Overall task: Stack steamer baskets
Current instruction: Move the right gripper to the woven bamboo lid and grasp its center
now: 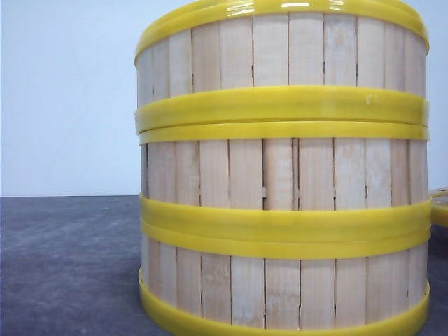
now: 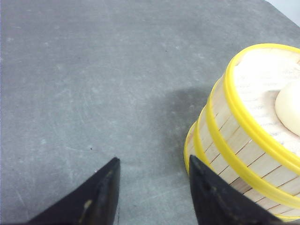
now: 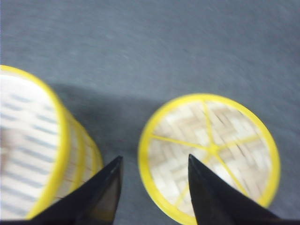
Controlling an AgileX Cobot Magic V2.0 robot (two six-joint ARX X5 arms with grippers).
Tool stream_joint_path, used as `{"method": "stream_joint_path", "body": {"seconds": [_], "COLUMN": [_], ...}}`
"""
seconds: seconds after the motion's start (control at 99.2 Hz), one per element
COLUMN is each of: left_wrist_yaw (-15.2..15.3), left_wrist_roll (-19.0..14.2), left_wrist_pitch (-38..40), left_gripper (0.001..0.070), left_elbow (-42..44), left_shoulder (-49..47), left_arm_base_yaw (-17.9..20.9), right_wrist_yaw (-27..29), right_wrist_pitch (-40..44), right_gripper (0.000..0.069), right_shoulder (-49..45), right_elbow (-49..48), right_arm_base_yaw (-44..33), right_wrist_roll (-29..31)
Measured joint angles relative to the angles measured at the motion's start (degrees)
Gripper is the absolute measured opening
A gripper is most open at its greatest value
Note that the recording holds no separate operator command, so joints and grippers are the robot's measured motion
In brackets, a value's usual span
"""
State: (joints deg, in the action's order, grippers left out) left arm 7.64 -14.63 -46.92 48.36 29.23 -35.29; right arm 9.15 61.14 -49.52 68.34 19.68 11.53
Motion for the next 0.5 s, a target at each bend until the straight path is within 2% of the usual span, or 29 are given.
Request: {"method": "stream_joint_path", "body": {"seconds": [0.353, 0.504], "left_wrist_yaw": [0.0, 0.0], "left_wrist_roll": [0.0, 0.0], "left_wrist_pitch": [0.0, 0.0], "left_gripper": [0.0273, 0.0273], "left_elbow": [0.0, 0.0], "left_shoulder": [0.0, 0.0], "left_arm_base_yaw": [0.0, 0.0], "right_wrist_yaw": [-5.9, -6.4], "right_wrist_pitch": [1.6, 0.7], "right_gripper": [0.0266, 0.0266], "right_shoulder": [-14.4, -21.2], "right_elbow": [0.0, 0.0], "right_arm_base_yaw": [-12.6, -15.7], "right_wrist_roll": [-0.4, -1.0]}}
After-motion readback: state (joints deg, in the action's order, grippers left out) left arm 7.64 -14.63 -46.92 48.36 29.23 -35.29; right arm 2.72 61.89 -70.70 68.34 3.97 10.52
